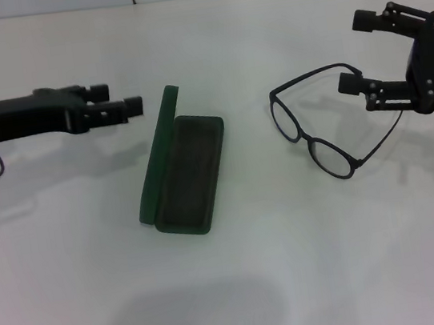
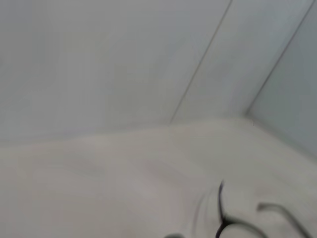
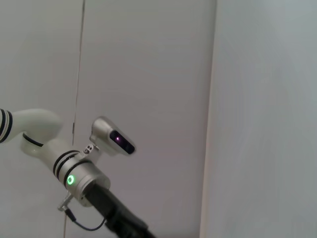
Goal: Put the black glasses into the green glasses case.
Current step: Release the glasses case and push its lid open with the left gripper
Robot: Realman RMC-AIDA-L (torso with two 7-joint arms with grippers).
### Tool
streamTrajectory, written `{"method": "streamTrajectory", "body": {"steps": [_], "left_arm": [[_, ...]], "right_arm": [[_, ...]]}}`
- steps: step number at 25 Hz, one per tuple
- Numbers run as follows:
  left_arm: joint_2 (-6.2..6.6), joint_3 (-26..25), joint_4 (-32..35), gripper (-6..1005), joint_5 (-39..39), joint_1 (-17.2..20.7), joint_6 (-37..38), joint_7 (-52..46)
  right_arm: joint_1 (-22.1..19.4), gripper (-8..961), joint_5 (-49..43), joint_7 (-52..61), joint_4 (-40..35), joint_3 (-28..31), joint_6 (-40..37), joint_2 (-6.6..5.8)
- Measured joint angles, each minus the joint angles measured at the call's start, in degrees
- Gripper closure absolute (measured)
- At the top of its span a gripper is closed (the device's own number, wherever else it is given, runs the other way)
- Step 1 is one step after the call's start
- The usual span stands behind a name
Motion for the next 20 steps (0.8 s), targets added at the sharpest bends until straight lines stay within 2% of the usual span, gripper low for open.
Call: {"method": "streamTrajectory", "body": {"steps": [4,6,9,15,20], "left_arm": [[-1.98,0.04,2.29,124,6.77,-2.33,-0.06,-3.33],[-2.35,0.62,2.3,124,9.12,-3.51,-0.58,-4.7],[-2.41,3.82,2.0,124,11.7,-4.23,-3.44,-7.96],[-2.36,13.66,2.98,124,13.74,-4.48,-8.4,-14.06],[-2.29,15.68,3.44,125,14.22,-4.9,-8.45,-15.82]], "right_arm": [[-0.01,99,0.02,-0.19,-0.03,0.12,0.19,0.03],[0.1,99,0.02,-0.47,-0.03,0.15,0.56,0.2],[0.37,99,0.01,-0.65,-0.03,0.04,1.13,0.47],[0.44,99,-0.02,-0.7,-0.03,-0.22,1.35,0.56],[0.48,100,-0.67,-0.7,-0.52,-0.29,1.4,0.57]]}}
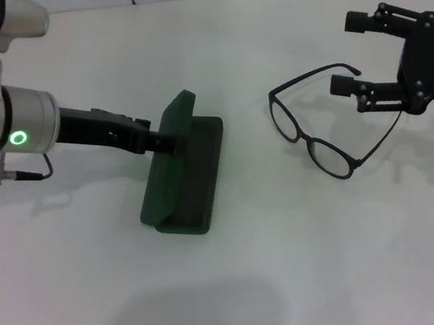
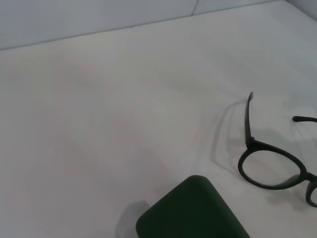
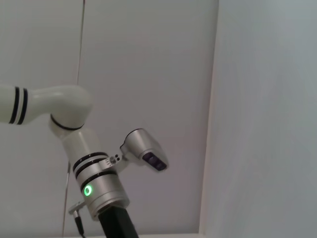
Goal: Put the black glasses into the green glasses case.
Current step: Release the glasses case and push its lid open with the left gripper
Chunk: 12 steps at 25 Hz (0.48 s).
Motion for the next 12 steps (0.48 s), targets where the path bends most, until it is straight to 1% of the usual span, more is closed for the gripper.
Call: {"method": "streamTrajectory", "body": {"steps": [3,6,8,12], "left_arm": [[0.2,-0.07,0.08,125,-0.3,-0.07,0.15,-0.04],[0.87,-0.28,0.89,125,-1.68,0.33,0.14,0.0],[1.38,-0.6,1.18,153,-3.12,0.72,0.17,0.27],[2.42,-1.6,1.23,248,-4.97,1.1,0.27,0.4]], "right_arm": [[-0.21,100,-0.85,0.0,-0.57,0.12,0.01,0.0],[-0.33,100,-0.91,0.0,-0.7,-0.02,0.04,0.0],[-0.34,100,-0.91,0.0,-0.71,-0.04,0.04,0.0],[-0.42,100,-0.91,0.0,-0.79,0.0,-0.19,0.0]]}}
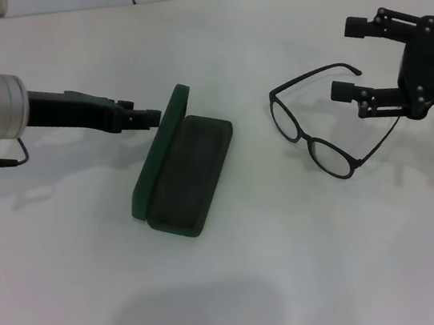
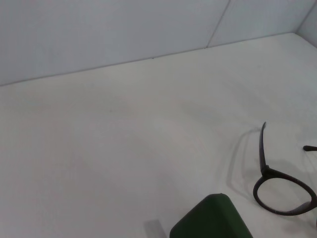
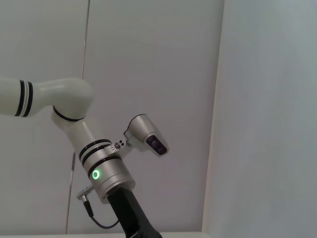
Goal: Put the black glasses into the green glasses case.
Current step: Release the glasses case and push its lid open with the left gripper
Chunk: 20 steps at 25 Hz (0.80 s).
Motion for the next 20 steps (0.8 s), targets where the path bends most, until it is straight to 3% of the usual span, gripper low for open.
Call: {"method": "streamTrajectory", "body": {"steps": [8,20], "left_arm": [[-0.34,0.5,-0.17,484,0.43,-0.01,0.73,-0.31],[-0.3,0.08,-0.2,478,-0.94,-0.52,2.66,0.05]], "right_arm": [[0.14,99,-0.63,0.0,-0.03,-0.01,-0.14,0.01],[0.24,99,-0.88,-0.29,-0.04,-0.07,0.16,0.11]]}}
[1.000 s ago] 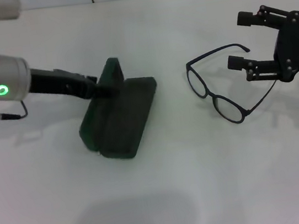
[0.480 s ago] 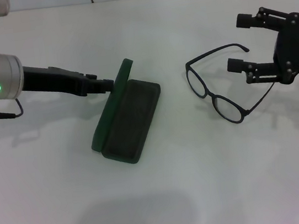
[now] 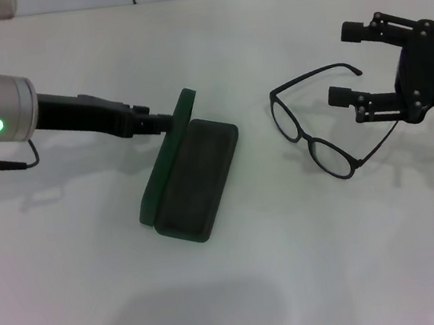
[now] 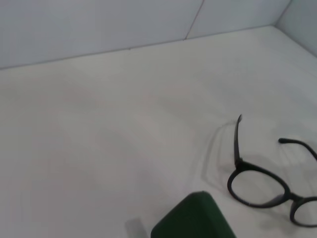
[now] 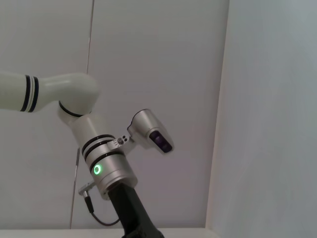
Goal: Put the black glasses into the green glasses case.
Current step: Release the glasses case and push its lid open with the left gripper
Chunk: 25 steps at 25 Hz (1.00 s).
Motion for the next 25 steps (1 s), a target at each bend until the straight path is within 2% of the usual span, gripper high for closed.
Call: {"method": "streamTrajectory", "body": {"steps": [6,12,18,25], "left_arm": [[0.36,0.21,0.1,477,-1.43,0.22,0.46,0.31],[-0.53,0.52,-0.08,423,-1.11,0.28,1.78,0.87],[-1.59,0.7,-0.16,218,2.02,-0.1,1.52,0.5],[-2.32,2.43,-0.16,230,6.97,-1.07,1.15,-1.56]], "right_arm": [[-0.04,99,0.0,-0.27,0.0,0.02,0.05,0.12],[0.09,99,-0.3,-0.3,0.0,0.08,0.07,0.19],[0.16,99,-0.61,-0.39,0.01,0.05,0.07,0.32],[0.17,99,-0.62,-1.06,0.01,0.02,0.07,0.65]]}}
